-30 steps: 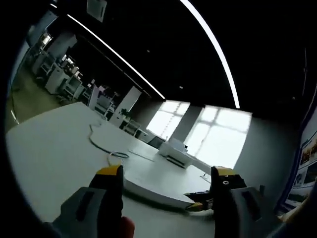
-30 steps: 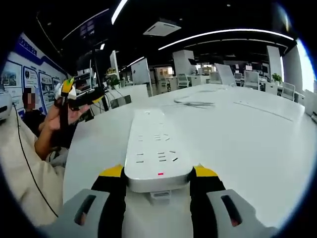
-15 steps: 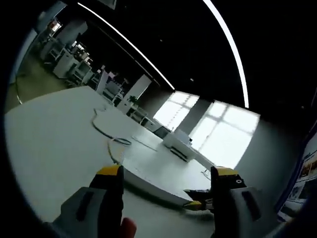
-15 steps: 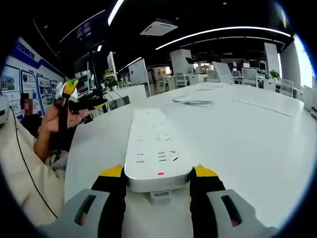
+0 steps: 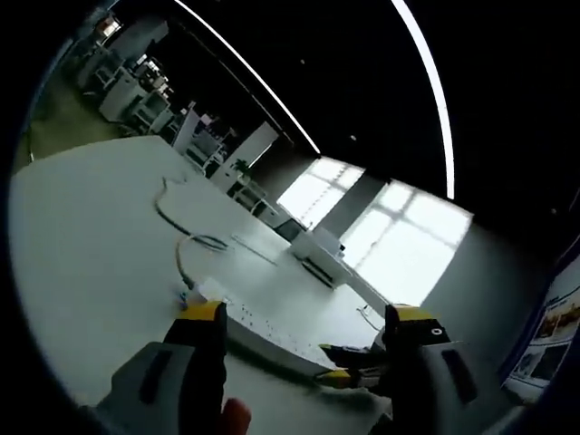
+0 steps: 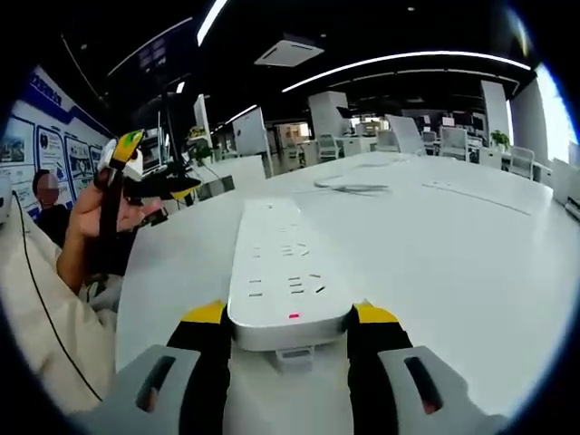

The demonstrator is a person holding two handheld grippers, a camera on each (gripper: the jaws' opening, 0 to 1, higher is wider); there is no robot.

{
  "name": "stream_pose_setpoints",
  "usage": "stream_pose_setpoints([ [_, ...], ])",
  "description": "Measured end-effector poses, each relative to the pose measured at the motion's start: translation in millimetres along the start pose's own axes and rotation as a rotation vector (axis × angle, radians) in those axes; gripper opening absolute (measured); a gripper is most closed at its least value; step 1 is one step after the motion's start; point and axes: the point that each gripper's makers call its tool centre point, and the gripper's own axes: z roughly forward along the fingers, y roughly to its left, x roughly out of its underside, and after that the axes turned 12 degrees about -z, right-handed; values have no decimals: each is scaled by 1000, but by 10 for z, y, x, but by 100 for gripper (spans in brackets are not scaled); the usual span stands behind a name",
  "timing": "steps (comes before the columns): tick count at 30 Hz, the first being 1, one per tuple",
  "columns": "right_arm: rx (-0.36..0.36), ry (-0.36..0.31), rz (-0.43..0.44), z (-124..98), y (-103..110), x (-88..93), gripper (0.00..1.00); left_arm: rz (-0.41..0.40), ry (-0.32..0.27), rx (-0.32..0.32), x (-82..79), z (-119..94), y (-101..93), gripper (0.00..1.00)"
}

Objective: Pick up the power strip scattered on the table, fix it on the side mounting bracket of the table, and press the switch

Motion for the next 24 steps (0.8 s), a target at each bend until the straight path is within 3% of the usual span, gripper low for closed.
stream_pose_setpoints([
  [9, 6, 17, -11, 1, 8, 9, 46, 6, 13, -5, -60, 119, 12, 76],
  [24, -14, 30, 24, -3, -15, 18, 46, -149, 43, -27, -53, 282, 266, 76],
])
